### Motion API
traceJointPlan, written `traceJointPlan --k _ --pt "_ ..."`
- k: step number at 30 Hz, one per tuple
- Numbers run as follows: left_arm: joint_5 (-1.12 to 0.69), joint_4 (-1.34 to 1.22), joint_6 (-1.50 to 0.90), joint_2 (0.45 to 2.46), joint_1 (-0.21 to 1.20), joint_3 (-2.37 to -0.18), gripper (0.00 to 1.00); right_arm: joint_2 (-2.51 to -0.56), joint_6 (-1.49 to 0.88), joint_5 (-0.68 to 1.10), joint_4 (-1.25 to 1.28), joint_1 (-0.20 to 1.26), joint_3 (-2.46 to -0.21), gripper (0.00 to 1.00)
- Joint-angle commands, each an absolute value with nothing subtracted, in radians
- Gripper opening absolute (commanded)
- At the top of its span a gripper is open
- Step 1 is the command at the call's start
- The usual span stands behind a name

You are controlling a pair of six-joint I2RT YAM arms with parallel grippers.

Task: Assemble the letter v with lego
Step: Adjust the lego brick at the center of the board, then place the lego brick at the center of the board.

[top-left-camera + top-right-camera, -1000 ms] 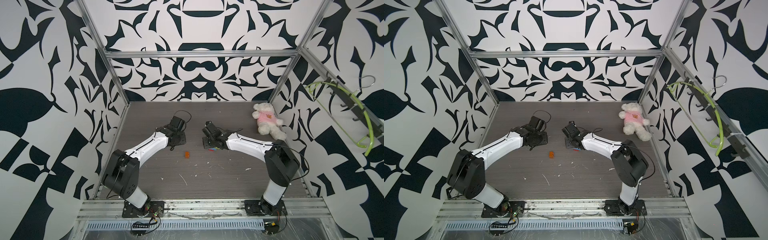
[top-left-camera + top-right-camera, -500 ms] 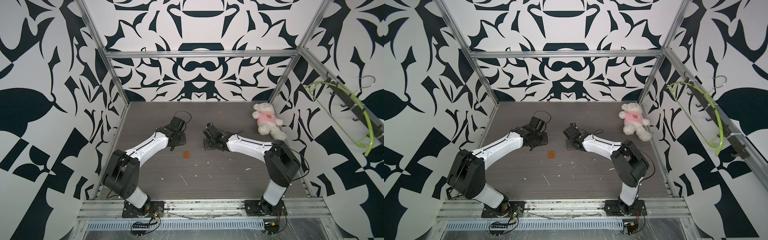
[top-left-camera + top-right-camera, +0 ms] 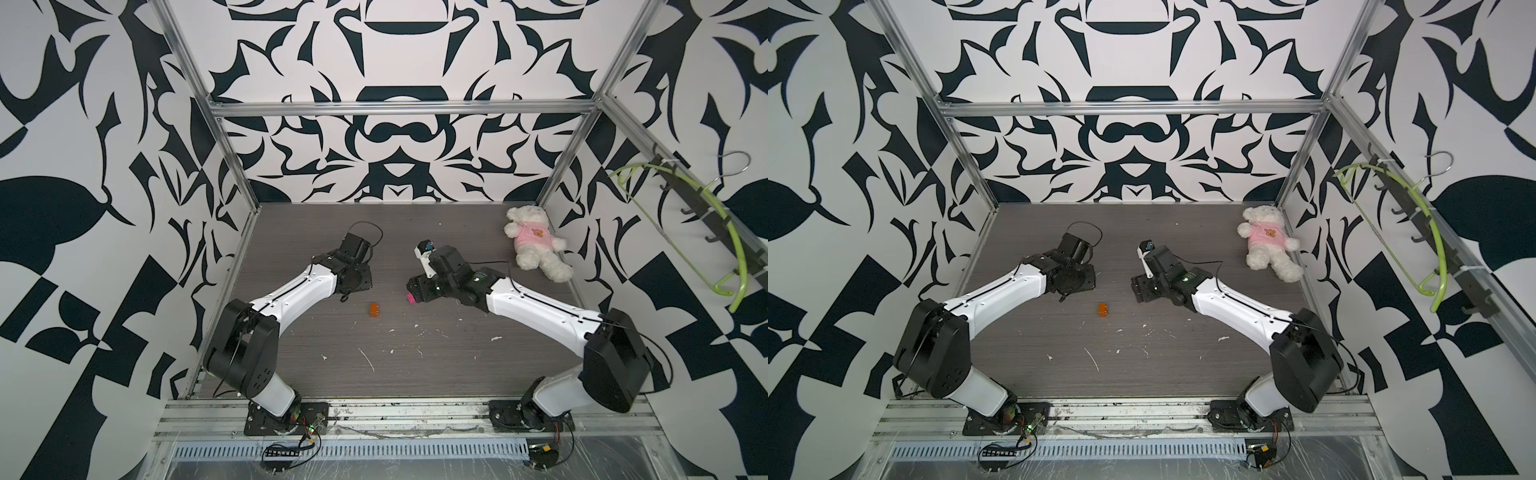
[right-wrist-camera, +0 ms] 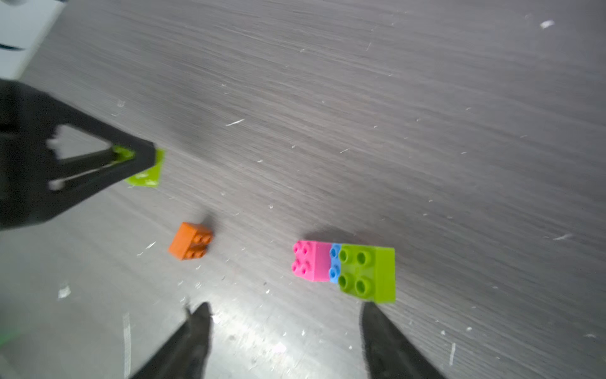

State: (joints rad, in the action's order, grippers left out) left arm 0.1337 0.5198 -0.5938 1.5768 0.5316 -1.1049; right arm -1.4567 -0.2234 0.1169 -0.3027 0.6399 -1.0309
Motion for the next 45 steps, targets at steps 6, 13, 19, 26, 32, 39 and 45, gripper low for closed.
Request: traceJointPlan --k 6,13,19,26,32,39,45 --pt "0.117 0.512 -0.577 1.557 0.523 -1.081 0.15 -1.449 0.491 0.739 -0.352 0.343 -1.009 1.0" --pt "0.116 0.503 -0.563 1.548 0.511 -1.078 0.15 -1.511 0.92 0.88 -0.306 0.279 -0.997 1.0" --pt "0.102 0.494 -0.56 1.56 0.503 -1.081 0.14 -1.686 1.018 0.836 -0.361 0.256 -1.127 0.96" --pt "0.1 0.494 -0.551 1.553 0.495 -1.082 0.14 -1.818 1.08 0.861 -0.436 0.264 -1.21 0.9" --pt "0.081 0.477 -0.542 1.565 0.48 -1.081 0.14 -1.858 1.097 0.797 -0.437 0.303 -1.219 0.87" --pt "0.063 0.461 -0.538 1.568 0.456 -1.062 0.13 -1.888 1.095 0.739 -0.461 0.343 -1.246 0.57" --pt "0.049 0.453 -0.532 1.554 0.43 -1.046 0.13 -1.878 1.025 0.756 -0.461 0.346 -1.252 0.39"
